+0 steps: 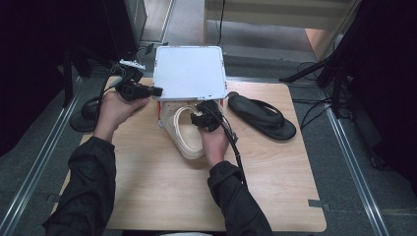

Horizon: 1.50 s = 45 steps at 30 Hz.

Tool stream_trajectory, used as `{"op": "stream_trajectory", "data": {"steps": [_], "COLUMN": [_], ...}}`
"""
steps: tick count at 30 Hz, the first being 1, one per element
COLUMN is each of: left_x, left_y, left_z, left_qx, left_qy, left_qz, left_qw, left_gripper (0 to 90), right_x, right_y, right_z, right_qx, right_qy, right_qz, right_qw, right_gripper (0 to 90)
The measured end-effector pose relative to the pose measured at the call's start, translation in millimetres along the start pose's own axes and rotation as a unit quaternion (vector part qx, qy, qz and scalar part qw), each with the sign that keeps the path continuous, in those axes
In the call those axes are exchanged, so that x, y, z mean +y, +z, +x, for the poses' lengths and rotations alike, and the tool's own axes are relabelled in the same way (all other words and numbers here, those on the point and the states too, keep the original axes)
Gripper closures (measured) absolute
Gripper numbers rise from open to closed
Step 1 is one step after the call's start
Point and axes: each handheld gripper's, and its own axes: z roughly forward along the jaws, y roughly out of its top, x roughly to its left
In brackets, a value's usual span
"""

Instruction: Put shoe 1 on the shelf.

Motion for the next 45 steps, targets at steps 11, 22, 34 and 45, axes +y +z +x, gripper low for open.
{"op": "stream_trajectory", "data": {"steps": [11, 22, 34, 45], "left_x": [-0.4, -0.3, -0.7, -0.7], "left_y": [0.1, 0.1, 0.1, 0.1], "left_z": [0.2, -0.4, 0.1, 0.3], "left_qx": [-0.002, -0.002, -0.003, -0.003], "left_qy": [-0.001, 0.000, -0.003, -0.003], "left_qz": [-0.001, 0.000, -0.002, -0.002], "left_qw": [1.0000, 1.0000, 1.0000, 1.0000], "left_gripper": [89.9, 89.8, 89.8, 89.8], "right_x": [-1.1, -0.6, -4.5, -20.5], "right_y": [16.6, 16.0, -7.6, -49.5], "right_z": [1.8, 1.5, -3.5, -2.4], "right_qx": [-0.021, -0.013, 0.006, 0.036], "right_qy": [0.017, 0.019, 0.017, -0.002], "right_qz": [-0.002, -0.010, -0.018, -0.036], "right_qw": [0.9996, 0.9997, 0.9997, 0.9987], "right_gripper": [64.8, 59.8, 55.5, 61.2]}}
